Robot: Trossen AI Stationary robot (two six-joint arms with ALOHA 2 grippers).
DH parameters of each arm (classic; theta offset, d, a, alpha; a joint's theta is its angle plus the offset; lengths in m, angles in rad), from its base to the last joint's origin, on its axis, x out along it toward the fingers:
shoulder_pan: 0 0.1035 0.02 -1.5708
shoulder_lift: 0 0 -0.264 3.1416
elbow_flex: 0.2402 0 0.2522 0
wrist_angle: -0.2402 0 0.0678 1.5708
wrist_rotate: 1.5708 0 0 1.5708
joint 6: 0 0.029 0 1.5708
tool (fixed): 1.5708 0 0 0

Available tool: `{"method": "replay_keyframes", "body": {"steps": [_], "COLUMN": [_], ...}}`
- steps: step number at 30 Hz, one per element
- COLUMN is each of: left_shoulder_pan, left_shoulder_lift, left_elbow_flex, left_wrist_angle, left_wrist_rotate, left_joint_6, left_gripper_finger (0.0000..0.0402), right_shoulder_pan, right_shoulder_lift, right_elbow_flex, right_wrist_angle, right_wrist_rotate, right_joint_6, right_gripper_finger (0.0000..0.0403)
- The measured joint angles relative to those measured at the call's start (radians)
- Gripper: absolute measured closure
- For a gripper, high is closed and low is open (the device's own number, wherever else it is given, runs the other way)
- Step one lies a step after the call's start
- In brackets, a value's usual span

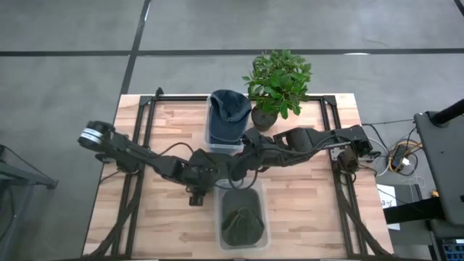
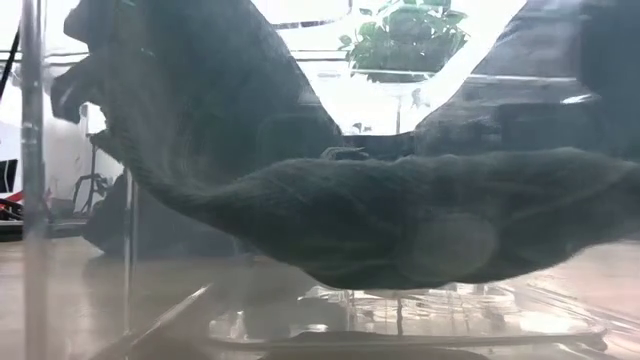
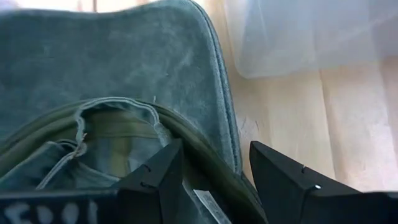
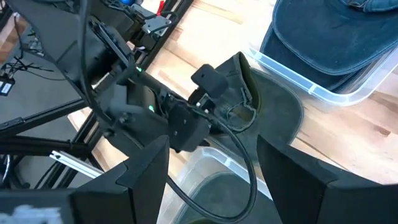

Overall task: Pick & Place hat
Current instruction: Put the gray cap into the bottom transparent bin

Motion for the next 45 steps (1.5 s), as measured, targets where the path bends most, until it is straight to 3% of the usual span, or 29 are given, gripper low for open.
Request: {"method": "replay_keyframes", "body": {"steps": [6,12,15,20,25,36,45], "left_shoulder_pan": [-0.001,-0.001,-0.001,0.001,0.001,-0.002,-0.002], "left_shoulder_lift": [0.040,0.041,0.037,0.033,0.001,-0.293,-0.592], "left_elbow_flex": [0.001,0.001,0.001,0.001,0.002,0.000,0.017], "left_wrist_angle": [0.003,-0.003,-0.008,-0.036,-0.119,-0.514,-0.562], "left_wrist_rotate": [-0.001,-0.024,-0.035,-0.044,-0.037,0.013,0.148], "left_joint_6": [-0.005,-0.005,-0.016,-0.045,-0.062,-0.086,-0.291], "left_gripper_finger": [0.0228,0.0258,0.0289,0.0383,0.0393,0.0394,0.0394], "right_shoulder_pan": [-0.002,-0.002,-0.002,-0.002,-0.002,-0.004,-0.004], "right_shoulder_lift": [0.000,0.000,0.000,0.000,0.000,0.000,0.000], "right_elbow_flex": [0.000,0.000,0.000,0.000,0.000,0.000,0.000], "right_wrist_angle": [0.002,0.004,0.006,0.032,0.034,0.038,0.078], "right_wrist_rotate": [0.006,0.019,0.024,0.024,0.026,0.033,0.053], "right_joint_6": [-0.001,0.000,0.004,0.000,-0.003,-0.004,-0.036], "right_gripper_finger": [0.0170,0.0171,0.0172,0.0172,0.0170,0.0170,0.0172]}}
